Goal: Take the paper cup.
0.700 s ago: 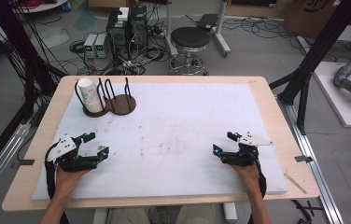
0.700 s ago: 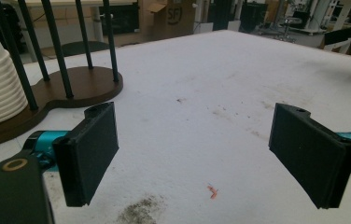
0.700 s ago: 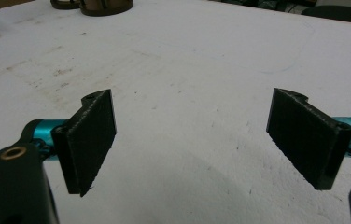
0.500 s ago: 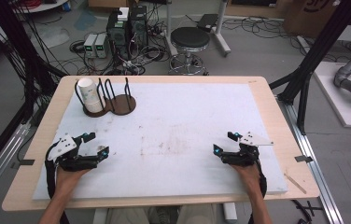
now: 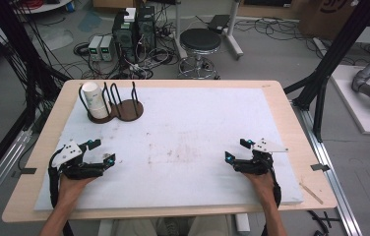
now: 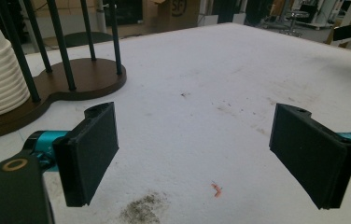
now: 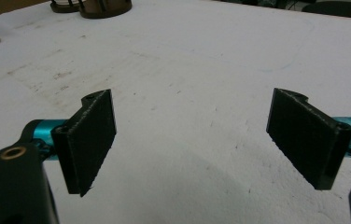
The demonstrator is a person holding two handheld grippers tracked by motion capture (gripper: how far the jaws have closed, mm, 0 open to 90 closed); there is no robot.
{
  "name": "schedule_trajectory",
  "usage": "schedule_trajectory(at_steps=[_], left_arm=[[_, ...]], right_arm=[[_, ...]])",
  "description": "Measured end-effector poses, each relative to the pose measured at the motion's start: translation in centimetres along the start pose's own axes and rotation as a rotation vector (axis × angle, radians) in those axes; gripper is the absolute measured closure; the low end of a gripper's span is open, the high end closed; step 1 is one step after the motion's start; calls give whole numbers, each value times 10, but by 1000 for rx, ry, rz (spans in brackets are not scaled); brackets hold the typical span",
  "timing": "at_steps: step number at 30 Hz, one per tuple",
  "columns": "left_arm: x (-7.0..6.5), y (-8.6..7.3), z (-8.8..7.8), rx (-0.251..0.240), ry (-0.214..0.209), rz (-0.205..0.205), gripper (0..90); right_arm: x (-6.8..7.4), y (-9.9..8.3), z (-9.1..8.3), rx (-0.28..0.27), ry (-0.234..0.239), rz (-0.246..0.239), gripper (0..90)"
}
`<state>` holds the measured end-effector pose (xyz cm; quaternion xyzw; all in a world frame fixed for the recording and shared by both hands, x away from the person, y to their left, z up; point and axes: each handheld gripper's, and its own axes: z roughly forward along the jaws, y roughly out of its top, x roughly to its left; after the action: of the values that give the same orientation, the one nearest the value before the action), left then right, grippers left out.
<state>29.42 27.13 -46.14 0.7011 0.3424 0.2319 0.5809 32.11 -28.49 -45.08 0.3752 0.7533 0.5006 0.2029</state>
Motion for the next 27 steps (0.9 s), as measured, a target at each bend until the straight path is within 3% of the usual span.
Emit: schedule_trajectory(at_steps=[4, 6, 8, 10, 12, 13, 18, 27], left_arm=[[1, 8, -2, -18, 13, 17, 153], [5, 24, -5, -32, 6, 26, 153], [7, 30, -6, -33, 2, 25, 150], [14, 49, -7, -26, -15, 35, 149], [17, 54, -7, -21, -15, 42, 149], [23, 63, -7, -17, -21, 45, 149], [37, 78, -7, -10, -25, 54, 149], [82, 116, 2, 76, -49, 99, 149]], right_arm=[[0, 0, 0, 3, -2, -1, 161], [0, 0, 0, 4, -2, -1, 161], [0, 0, 0, 4, -3, -5, 161], [0, 0, 0, 9, -1, -1, 161], [0, 0, 0, 9, -3, -1, 161], [0, 0, 1, 7, -3, -6, 161], [0, 0, 1, 9, -2, -6, 161], [0, 1, 1, 15, -1, -1, 161]])
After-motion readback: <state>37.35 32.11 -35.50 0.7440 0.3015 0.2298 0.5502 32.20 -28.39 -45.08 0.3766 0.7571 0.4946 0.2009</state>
